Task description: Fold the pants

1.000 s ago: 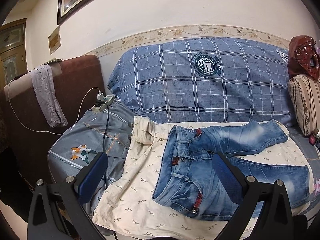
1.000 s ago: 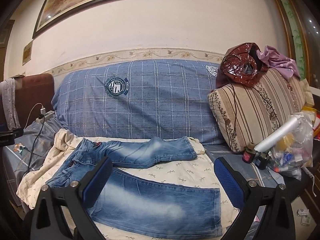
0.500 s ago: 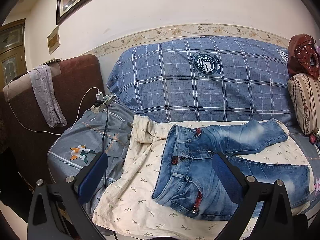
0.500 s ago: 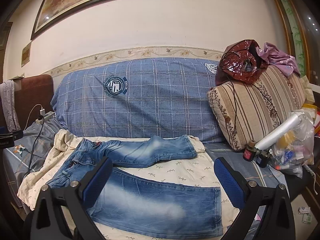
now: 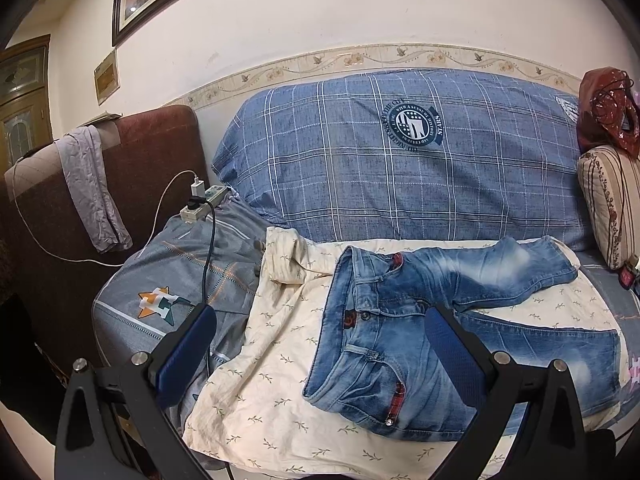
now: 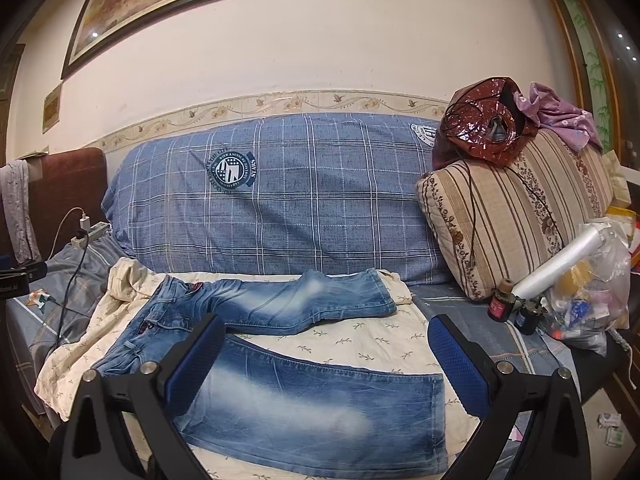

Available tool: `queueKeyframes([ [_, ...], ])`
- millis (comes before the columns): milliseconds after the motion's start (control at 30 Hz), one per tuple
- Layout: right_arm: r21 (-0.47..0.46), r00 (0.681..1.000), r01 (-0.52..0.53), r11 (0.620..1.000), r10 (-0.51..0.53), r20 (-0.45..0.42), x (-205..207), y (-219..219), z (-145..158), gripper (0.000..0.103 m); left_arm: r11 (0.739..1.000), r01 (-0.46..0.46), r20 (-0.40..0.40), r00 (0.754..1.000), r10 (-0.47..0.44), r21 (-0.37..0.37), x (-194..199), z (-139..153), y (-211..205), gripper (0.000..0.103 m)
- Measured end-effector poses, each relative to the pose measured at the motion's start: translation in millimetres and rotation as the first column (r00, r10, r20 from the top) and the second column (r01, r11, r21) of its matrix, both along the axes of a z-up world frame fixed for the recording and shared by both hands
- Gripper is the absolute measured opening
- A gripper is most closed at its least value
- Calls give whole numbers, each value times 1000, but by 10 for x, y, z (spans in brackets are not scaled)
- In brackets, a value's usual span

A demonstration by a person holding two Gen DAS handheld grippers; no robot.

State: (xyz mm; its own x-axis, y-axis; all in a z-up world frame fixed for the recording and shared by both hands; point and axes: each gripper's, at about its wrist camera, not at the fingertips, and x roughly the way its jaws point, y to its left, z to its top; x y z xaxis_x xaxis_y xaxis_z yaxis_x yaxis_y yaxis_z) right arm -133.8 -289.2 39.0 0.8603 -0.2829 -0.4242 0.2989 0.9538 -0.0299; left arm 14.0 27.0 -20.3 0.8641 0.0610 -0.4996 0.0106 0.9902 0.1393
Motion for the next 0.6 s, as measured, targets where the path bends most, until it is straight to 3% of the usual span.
queueKeyframes([
  [600,20,1000,16,1000,-16,-24,103,-112,-114,102,1000,-4,-35,999,5,18,177,-143,-68,103],
])
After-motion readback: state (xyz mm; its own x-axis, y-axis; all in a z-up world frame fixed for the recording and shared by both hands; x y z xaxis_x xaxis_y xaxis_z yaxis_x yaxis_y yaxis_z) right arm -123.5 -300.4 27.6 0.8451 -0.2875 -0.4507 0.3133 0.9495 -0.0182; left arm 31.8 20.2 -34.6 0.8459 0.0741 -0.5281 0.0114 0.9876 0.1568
